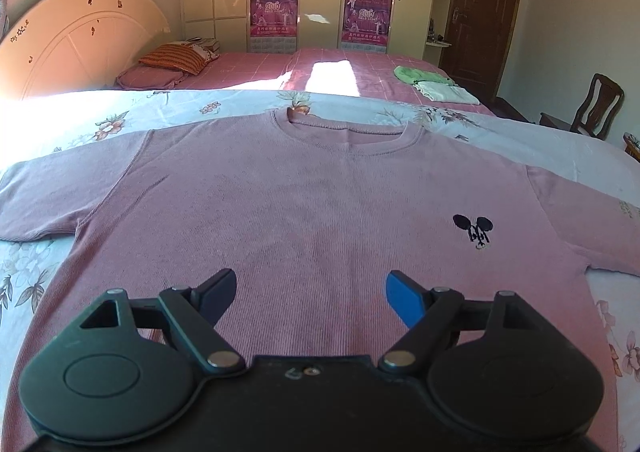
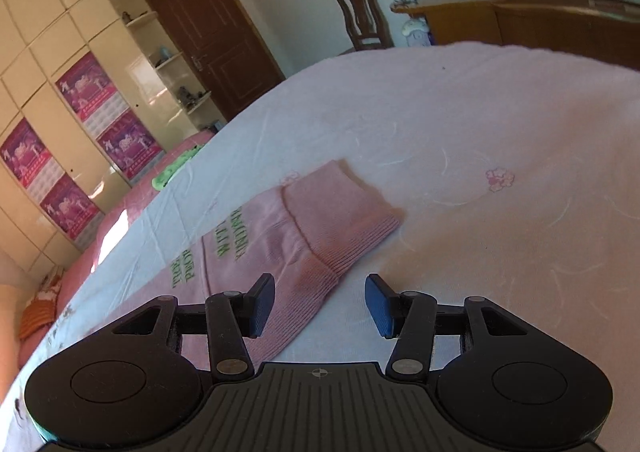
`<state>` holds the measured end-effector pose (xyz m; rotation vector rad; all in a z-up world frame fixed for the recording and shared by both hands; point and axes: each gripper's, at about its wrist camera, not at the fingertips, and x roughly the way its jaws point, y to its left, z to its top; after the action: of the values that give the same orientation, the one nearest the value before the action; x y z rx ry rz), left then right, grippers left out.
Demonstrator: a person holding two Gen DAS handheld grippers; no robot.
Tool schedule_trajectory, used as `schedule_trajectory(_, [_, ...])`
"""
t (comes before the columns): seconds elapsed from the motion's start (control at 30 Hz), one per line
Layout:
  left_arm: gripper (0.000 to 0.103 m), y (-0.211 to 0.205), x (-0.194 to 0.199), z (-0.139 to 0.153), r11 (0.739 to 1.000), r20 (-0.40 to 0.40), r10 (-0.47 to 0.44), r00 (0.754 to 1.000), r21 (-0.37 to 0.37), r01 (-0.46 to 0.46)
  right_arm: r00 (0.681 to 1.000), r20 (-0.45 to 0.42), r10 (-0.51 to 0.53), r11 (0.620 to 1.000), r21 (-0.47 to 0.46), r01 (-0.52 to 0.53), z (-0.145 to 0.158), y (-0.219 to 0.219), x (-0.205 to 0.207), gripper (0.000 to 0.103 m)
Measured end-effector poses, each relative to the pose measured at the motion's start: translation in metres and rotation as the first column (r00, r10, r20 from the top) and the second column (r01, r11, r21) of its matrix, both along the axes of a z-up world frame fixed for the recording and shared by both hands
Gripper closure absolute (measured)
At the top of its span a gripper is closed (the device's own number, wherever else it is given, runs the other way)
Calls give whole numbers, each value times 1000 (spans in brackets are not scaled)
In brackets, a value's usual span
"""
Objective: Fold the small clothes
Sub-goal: 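Move the right tool to the sweater's sleeve cuff and close on it, then lift the sleeve with the right tool and fold it across the sweater body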
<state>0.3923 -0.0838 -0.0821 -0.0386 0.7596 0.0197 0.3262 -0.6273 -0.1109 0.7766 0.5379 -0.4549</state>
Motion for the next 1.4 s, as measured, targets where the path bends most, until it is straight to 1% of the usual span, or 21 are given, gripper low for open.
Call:
schedule_trajectory(0.03, [21, 0, 1, 0, 1000, -3, -1, 1000, 1, 1, 1000, 18, 2, 1000, 12, -2, -1, -5, 0, 52])
schedule_trajectory(0.07, [21, 0, 3, 1, 1000, -6, 1, 1000, 2, -1, 1000, 17, 5, 1000, 8, -5, 0, -8, 1, 61])
schedule_trajectory(0.1, [21, 1, 6, 2, 1000, -9, 3, 1000, 4, -3, 1000, 2, 8, 1000, -3, -8, 2, -9, 3, 83])
schedule_trajectory(0.13, [21, 1, 8, 3, 1000, -11, 4, 1000, 7, -4, 1000, -5, 13, 1000, -17, -13, 3, -11, 4, 93])
schedule_trajectory(0.17, [21, 2, 9, 4, 1000, -10, 5, 1000, 10, -5, 1000, -3, 20, 999, -36, -20, 6, -10, 4, 94])
schedule_trajectory(0.2, [21, 2, 10, 6, 1000, -7, 5, 1000, 16, -5, 1000, 9, 28, 996, -82, -27, 15, -7, 1, 95])
schedule_trajectory(0.23, [21, 3, 11, 9, 1000, -3, 3, 1000, 24, -3, 998, 44, 45, 987, -154, -38, 27, -2, -5, 95])
schedule_trajectory(0.27, [19, 4, 11, 11, 999, 4, -1, 1000, 34, 1, 994, 90, 69, 967, -251, -45, 38, 5, -12, 95])
schedule_trajectory(0.3, [17, 6, 12, 12, 999, 8, -3, 1000, 44, 3, 997, 49, 64, 950, -308, -46, 38, 6, -10, 96])
schedule_trajectory(0.33, [17, 8, 13, 12, 999, 2, -3, 1000, 52, 3, 999, -32, 43, 960, -277, -50, 27, -4, -2, 96])
schedule_trajectory(0.37, [17, 10, 13, 11, 999, -8, -4, 1000, 51, 4, 996, -81, 32, 980, -194, -47, 15, -16, 2, 95])
schedule_trajectory(0.4, [17, 14, 13, 10, 999, -15, -5, 1000, 47, 5, 998, -61, 31, 984, -176, -42, 12, -19, 0, 95])
schedule_trajectory(0.47, [17, 20, 9, 9, 999, -14, -4, 1000, 45, 5, 995, -83, 63, 964, -254, -82, 21, -7, 0, 95])
schedule_trajectory(0.6, [17, 36, 3, 4, 1000, -28, 4, 1000, 30, -4, 992, -108, 60, 950, -299, -89, 31, 11, -10, 95])
schedule_trajectory(0.7, [17, 49, -1, 1, 1000, -28, 6, 1000, 24, -5, 994, -78, 72, 935, -342, -95, 49, 29, -19, 95])
schedule_trajectory(0.83, [17, 71, -1, -5, 1000, -31, 12, 999, 0, -12, 982, -63, 177, 884, -429, -186, 71, 87, -9, 95])
schedule_trajectory(0.93, [17, 91, 1, -11, 1000, -38, 11, 999, -23, -12, 967, -54, 249, 862, -443, -246, 82, 136, -5, 95])
schedule_trajectory(1.07, [17, 117, 1, -11, 999, -30, 13, 999, -43, -14, 938, -43, 343, 831, -452, -324, 84, 207, 24, 95])
schedule_trajectory(1.13, [17, 129, -1, -9, 999, -20, 8, 1000, -35, -8, 919, -39, 392, 816, -447, -367, 83, 239, 38, 95])
schedule_trajectory(1.27, [17, 147, -5, -9, 1000, -19, -3, 1000, -18, 2, 872, -55, 487, 764, -456, -456, 73, 304, 74, 95])
schedule_trajectory(1.4, [17, 167, -8, -12, 1000, -25, -1, 1000, -8, 1, 816, -91, 570, 690, -486, -536, 63, 364, 97, 95])
